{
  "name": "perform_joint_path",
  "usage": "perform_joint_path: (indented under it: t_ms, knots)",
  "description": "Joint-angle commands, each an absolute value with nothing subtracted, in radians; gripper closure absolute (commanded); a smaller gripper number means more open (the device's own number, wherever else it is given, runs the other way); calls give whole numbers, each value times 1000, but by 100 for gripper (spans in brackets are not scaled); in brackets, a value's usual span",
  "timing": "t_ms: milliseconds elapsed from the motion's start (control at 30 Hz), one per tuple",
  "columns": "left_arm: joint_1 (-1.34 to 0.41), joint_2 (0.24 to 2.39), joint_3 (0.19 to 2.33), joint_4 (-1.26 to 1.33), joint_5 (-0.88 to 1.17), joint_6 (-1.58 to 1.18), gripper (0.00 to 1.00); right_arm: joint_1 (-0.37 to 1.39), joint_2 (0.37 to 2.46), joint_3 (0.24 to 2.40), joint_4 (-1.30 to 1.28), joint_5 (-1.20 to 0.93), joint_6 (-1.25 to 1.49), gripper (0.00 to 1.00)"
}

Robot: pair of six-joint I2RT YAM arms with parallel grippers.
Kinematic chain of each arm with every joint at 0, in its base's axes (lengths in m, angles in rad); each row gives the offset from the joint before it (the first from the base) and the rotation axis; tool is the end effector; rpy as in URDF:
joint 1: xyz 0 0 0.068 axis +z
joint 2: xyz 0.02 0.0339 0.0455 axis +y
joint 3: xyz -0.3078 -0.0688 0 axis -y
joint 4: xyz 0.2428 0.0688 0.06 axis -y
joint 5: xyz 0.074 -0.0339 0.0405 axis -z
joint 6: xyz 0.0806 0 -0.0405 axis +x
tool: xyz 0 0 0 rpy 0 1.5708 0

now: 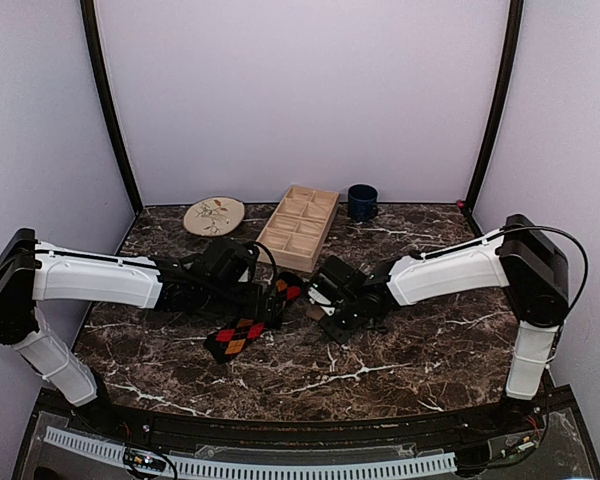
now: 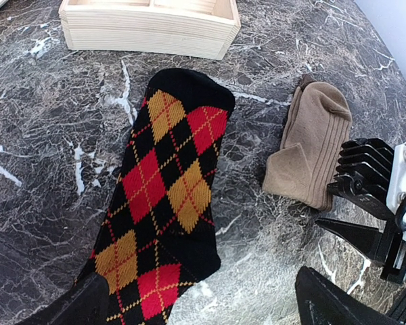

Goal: Roll the socks
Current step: Pick up the sock from the center of the board.

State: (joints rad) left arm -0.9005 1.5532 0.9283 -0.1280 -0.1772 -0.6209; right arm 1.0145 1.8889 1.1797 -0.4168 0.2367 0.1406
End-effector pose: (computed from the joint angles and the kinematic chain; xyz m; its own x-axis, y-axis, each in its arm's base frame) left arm 0.2338 -0.2721 0.2230 -0.7478 0.0214 -0.6636 0.3153 0.8911 -0.3265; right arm 0.2300 0.3341 0.1557 -0.5802 -0.6751 -0.4557 -0.6978 0.7005 -0.1493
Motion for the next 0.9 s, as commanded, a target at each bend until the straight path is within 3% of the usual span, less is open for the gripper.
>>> perform_joint_path:
  t_ms: [0,533,867]
  knots:
    - [-894,1538,918,-116,-182,-608,1,1022,1916,1179,-415,239,134,68]
    - [-893,1531,905,-101,-174,-603,1,997,1979,1197,-448,163,156,94]
    - [-894,1533,912,-76,-151,-544,1,985,1944,1197,-442,56,179,100]
